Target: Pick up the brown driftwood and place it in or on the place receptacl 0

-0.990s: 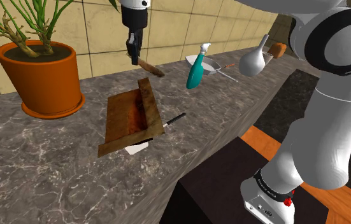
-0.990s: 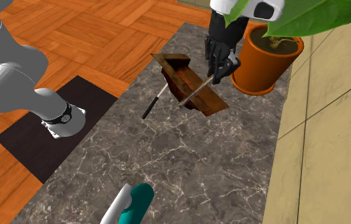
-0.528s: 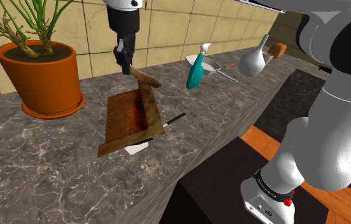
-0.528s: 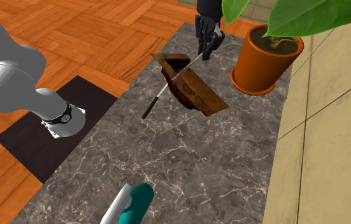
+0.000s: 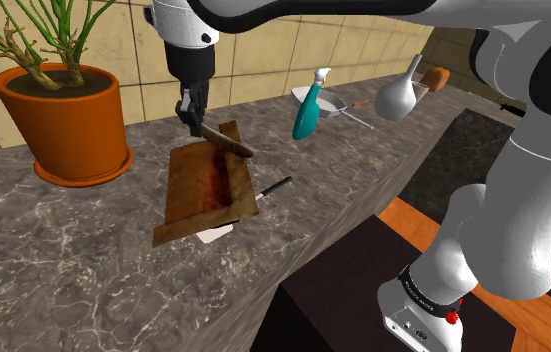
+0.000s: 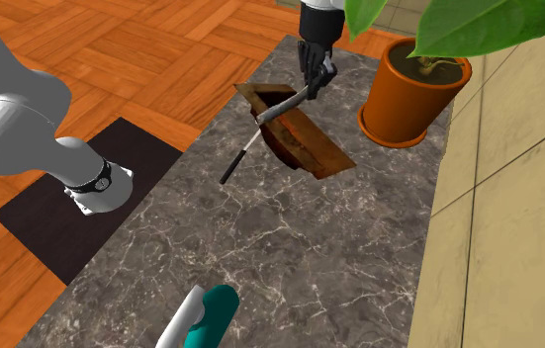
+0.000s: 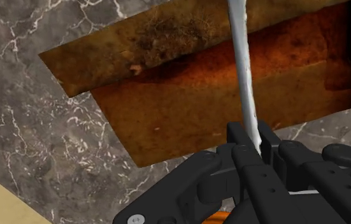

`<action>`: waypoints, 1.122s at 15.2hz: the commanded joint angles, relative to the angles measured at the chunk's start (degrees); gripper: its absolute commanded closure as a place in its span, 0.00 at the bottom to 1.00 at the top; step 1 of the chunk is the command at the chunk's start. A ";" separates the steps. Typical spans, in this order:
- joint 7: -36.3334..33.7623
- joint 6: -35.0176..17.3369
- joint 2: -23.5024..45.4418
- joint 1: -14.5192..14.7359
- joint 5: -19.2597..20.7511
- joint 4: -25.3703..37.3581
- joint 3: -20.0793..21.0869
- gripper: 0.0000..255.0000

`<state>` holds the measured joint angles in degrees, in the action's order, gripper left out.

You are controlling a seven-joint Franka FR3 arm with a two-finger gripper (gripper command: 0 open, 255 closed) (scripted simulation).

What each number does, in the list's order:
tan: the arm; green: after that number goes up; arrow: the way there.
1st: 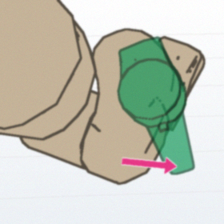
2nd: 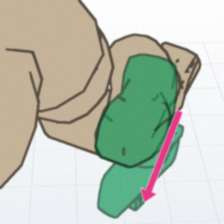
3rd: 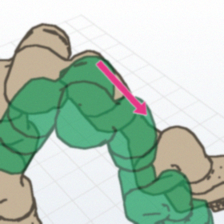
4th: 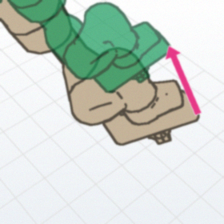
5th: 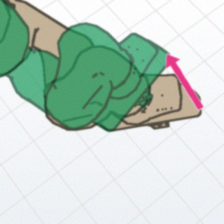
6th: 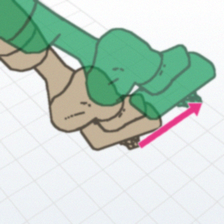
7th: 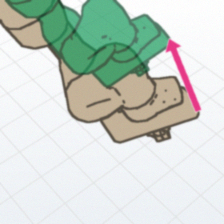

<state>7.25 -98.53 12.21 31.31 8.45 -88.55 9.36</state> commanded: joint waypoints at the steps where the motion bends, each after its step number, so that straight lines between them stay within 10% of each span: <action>1: -0.14 -1.53 -0.15 -0.06 0.01 -1.67 -0.02 1.00; 15: -0.66 -6.08 0.11 -0.17 0.19 -6.00 -0.10 1.00; 16: -0.66 -6.08 0.11 -0.17 0.19 -6.00 -0.10 0.00; 17: -0.66 -6.08 0.11 -0.17 0.19 -6.00 -0.10 0.00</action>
<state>6.59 -104.61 12.32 31.14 8.64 -94.55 9.27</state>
